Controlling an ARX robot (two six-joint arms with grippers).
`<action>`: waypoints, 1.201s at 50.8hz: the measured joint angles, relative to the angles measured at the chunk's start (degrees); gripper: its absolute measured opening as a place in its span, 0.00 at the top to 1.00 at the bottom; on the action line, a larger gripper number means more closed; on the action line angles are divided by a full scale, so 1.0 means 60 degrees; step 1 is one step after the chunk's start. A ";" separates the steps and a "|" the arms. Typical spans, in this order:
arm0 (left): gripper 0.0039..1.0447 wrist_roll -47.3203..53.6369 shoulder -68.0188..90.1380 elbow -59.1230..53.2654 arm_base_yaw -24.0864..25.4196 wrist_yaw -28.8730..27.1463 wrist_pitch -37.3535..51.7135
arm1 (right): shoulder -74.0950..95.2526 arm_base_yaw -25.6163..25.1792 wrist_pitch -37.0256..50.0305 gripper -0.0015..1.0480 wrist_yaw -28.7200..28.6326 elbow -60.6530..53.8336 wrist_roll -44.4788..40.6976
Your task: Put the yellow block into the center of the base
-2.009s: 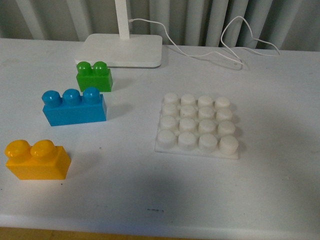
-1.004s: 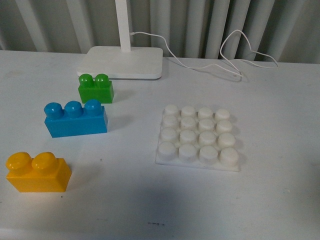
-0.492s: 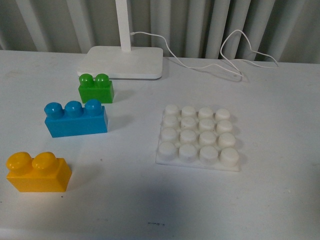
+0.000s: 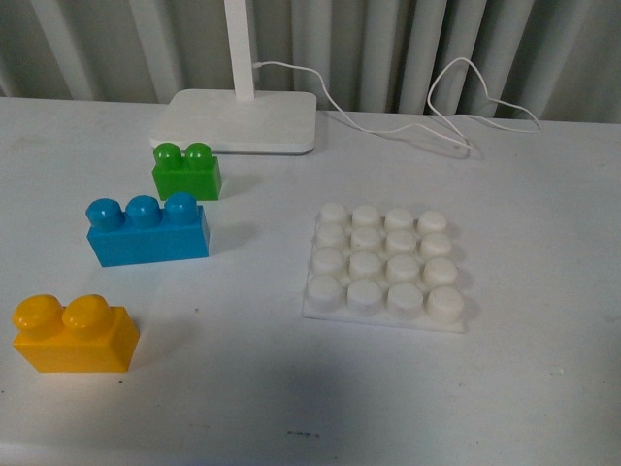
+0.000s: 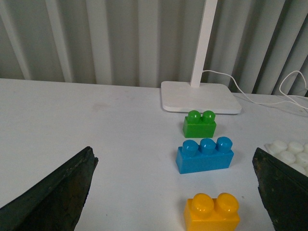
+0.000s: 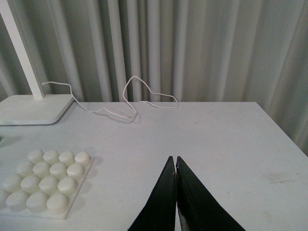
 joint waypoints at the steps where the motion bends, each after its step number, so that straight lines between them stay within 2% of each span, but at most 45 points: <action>1: 0.06 0.0000 0.0000 0.0000 0.0000 0.0000 0.0000 | 0.0000 0.0000 0.0000 0.80 0.0000 0.0000 0.0000; 3: 0.06 0.0004 0.0000 0.0000 0.0000 0.0000 0.0000 | 0.0000 0.0000 0.0000 0.70 0.0000 0.0000 0.0000; 11: 0.06 0.0000 0.0004 0.0000 -0.0004 -0.0007 0.0000 | 0.0000 0.0000 0.0000 0.42 0.0000 0.0000 0.0000; 14: 0.06 -0.0040 0.0178 0.0018 -0.0109 -0.0590 0.0047 | 0.0000 0.0000 0.0000 0.34 0.0000 0.0000 0.0000; 16: 0.06 -0.0036 0.0441 0.0073 -0.0087 -0.0576 0.0127 | 0.0000 0.0000 0.0000 0.27 0.0004 0.0000 0.0000; 19: 0.06 0.0266 0.1483 0.0426 0.0266 0.0233 0.0557 | -0.0007 0.0000 0.0000 0.14 -0.0015 0.0000 0.0000; 21: 0.06 0.0739 0.2382 0.0914 0.0506 0.1140 0.0794 | -0.0007 0.0000 0.0000 0.07 -0.0007 0.0000 0.0007; 25: 0.06 0.1963 0.4022 0.1916 0.0845 0.2922 0.0951 | -0.0007 0.0000 0.0000 0.09 -0.0004 0.0000 0.0004; 29: 0.06 0.3960 0.5858 0.3140 0.1009 0.4758 0.0015 | -0.0007 0.0000 0.0000 0.09 -0.0004 0.0000 0.0004; 32: 0.06 0.5821 0.7198 0.4182 0.1042 0.5752 -0.1177 | -0.0007 0.0000 0.0000 0.09 -0.0004 0.0000 0.0004; 35: 0.06 0.6805 0.7938 0.4878 0.1020 0.6000 -0.2084 | -0.0007 0.0000 0.0000 0.09 -0.0007 0.0000 0.0004; 37: 0.06 0.7366 0.8295 0.5235 0.0994 0.6014 -0.2448 | -0.0007 0.0000 0.0000 0.09 -0.0004 0.0000 0.0004; 42: 0.06 1.0061 0.9799 0.6885 0.0703 0.5774 -0.4812 | -0.0007 0.0000 0.0000 0.09 -0.0004 0.0000 0.0004; 45: 0.06 1.1570 1.0590 0.7690 0.0382 0.5359 -0.6229 | -0.0007 0.0000 0.0000 0.09 -0.0007 0.0000 0.0004; 48: 0.06 1.2517 1.1089 0.8109 0.0124 0.4940 -0.7016 | -0.0007 0.0000 -0.0004 0.09 -0.0007 0.0000 0.0004; 54: 0.06 1.3701 1.1828 0.8590 -0.0262 0.4160 -0.7708 | -0.0007 0.0000 0.0000 0.09 -0.0004 0.0000 0.0004; 61: 0.06 1.4498 1.2568 0.8816 -0.0535 0.3198 -0.7705 | -0.0007 0.0000 0.0000 0.09 -0.0004 0.0000 0.0004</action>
